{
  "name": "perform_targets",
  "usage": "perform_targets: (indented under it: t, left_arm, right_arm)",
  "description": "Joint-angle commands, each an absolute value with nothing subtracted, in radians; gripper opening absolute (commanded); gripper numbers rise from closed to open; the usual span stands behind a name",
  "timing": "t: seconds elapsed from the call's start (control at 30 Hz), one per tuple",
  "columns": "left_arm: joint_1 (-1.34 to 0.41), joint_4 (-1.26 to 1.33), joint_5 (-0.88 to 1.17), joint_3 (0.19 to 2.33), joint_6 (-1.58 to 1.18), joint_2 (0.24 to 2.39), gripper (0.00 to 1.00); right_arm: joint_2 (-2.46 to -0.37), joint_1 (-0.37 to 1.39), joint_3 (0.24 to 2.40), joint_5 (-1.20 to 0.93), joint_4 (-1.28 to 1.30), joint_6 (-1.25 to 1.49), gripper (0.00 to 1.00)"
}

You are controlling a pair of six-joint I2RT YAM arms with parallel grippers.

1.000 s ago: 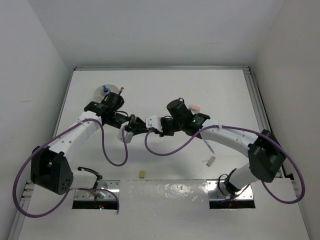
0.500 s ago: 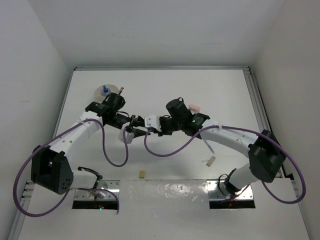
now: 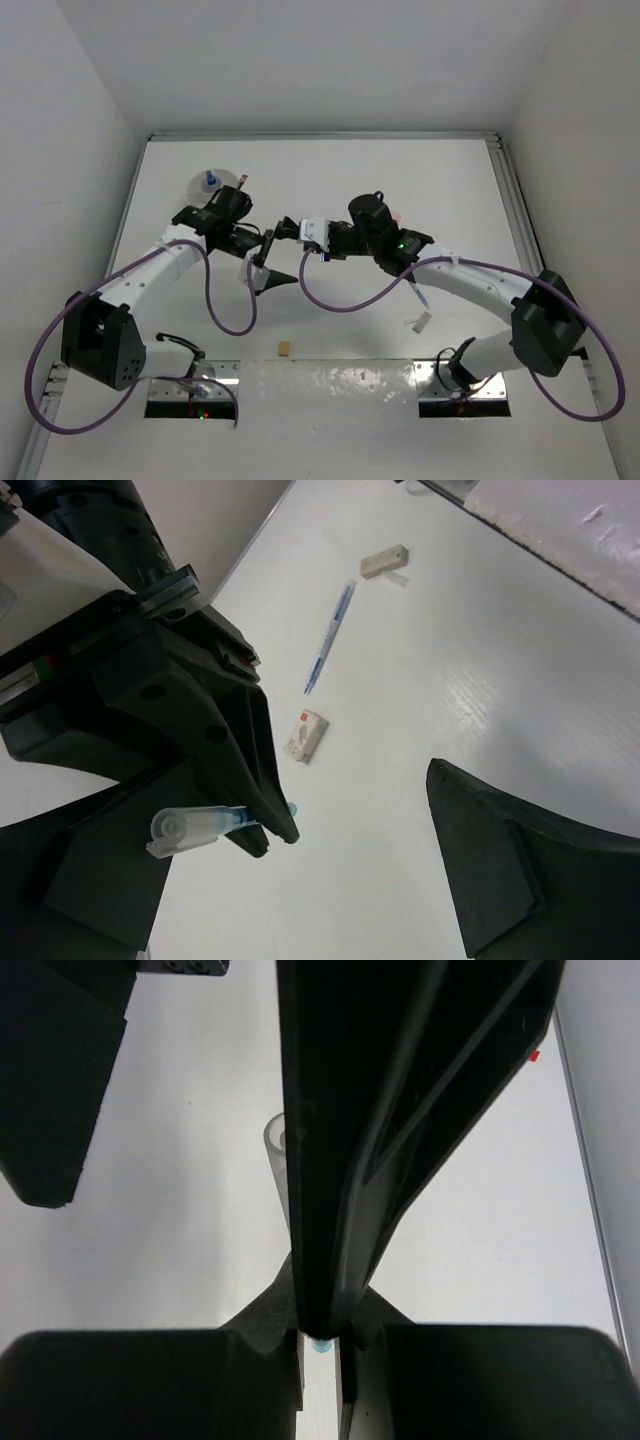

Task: Sort the stationery into containers
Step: Place the pen in the storage box.

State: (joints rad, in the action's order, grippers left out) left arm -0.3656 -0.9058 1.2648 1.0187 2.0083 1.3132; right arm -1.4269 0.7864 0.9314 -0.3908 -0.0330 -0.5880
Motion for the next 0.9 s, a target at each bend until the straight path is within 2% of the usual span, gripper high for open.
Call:
perform_targets:
  t: [0.0, 0.17, 0.2, 0.3, 0.7, 0.87]
  left_arm:
    - [-0.354, -0.887, 1.25, 1.005, 2.136, 1.293, 1.0]
    - [-0.334, -0.642, 1.255, 0.986, 1.716, 1.261, 1.0]
    - [-0.331, -0.515, 1.253, 0.979, 1.534, 1.244, 1.0]
    - [-0.327, -0.262, 1.229, 0.927, 1.238, 1.21, 1.0]
    - [-0.336, 0.113, 1.215, 0.922, 0.754, 1.207, 1.0]
    - [-0.328, 0.213, 1.19, 0.953, 0.539, 1.227, 1.0]
  right_arm:
    - [-1.353, 0.752, 0.919, -0.445, -0.227, -0.474, 0.0]
    - [-1.324, 0.686, 0.835, -0.523, -0.403, -0.284, 0.0]
    - [-1.319, 0.677, 0.824, -0.538, -0.463, -0.252, 0.0]
    - [-1.325, 0.658, 0.804, -0.577, -0.518, -0.19, 0.0]
    - [-1.353, 0.675, 0.838, -0.597, -0.472, -0.23, 0.0]
    - [-1.338, 0.667, 0.799, -0.591, -0.578, -0.17, 0.0]
